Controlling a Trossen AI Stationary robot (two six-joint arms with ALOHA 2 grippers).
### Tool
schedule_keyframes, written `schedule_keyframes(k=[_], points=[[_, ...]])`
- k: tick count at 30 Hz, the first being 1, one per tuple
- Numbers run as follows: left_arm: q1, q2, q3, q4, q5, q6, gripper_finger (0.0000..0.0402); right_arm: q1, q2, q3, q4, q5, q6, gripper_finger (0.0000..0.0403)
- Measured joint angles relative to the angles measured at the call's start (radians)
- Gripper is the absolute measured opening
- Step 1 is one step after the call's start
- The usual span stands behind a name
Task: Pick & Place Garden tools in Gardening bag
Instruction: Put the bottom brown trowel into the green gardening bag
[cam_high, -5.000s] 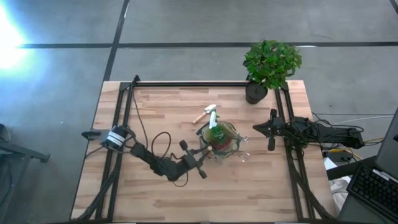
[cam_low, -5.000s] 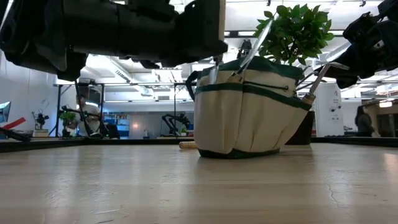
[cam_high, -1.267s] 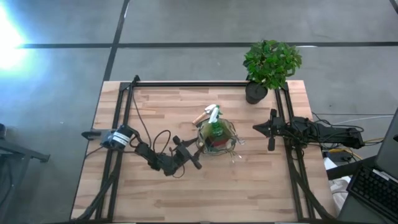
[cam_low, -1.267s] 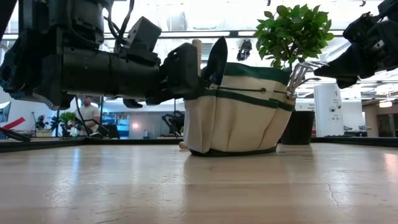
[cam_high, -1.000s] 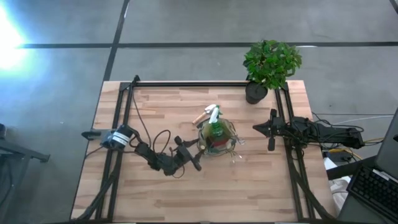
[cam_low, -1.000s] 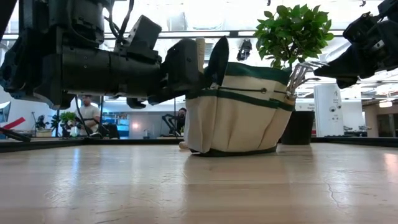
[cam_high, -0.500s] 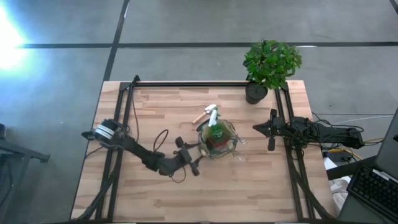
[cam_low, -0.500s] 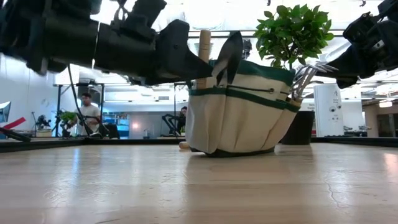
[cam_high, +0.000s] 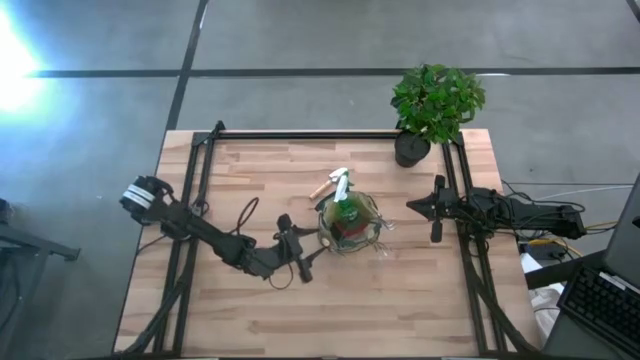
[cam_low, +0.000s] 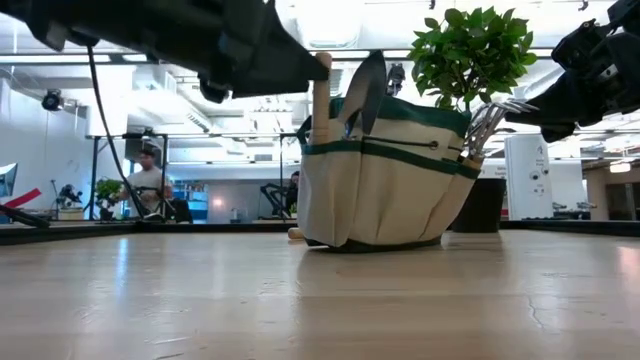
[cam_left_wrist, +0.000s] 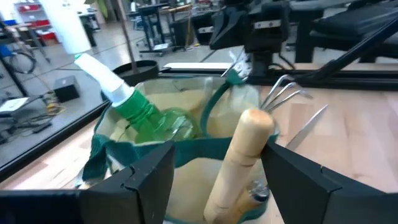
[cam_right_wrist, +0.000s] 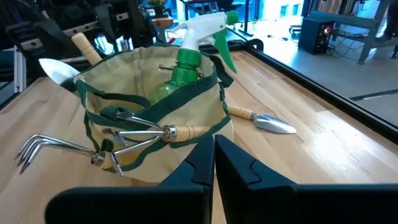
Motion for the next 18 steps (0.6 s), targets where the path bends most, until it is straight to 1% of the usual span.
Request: schedule_keyframes(k=[2,9,14,18], points=[[0.000,-0.010,0.000,-0.005,0.024,0.000,0.0241,0.000,0.000,0.000,0.000,0.000,0.000,0.0008],[0.000,-0.023,0.000,-0.008,0.021,0.025,0.0241,0.000,0.000,0.000,0.000,0.000,0.000,0.0008],[-0.001,-0.067,0.000,-0.016,0.021,0.056,0.0241,0.000,0.000,0.000,0.000,0.000,0.000,0.0008],[-0.002,-0.116,0.000,-0.061,0.021,0.069,0.0241,0.000,0.000,0.000,0.000,0.000,0.000,0.0008]])
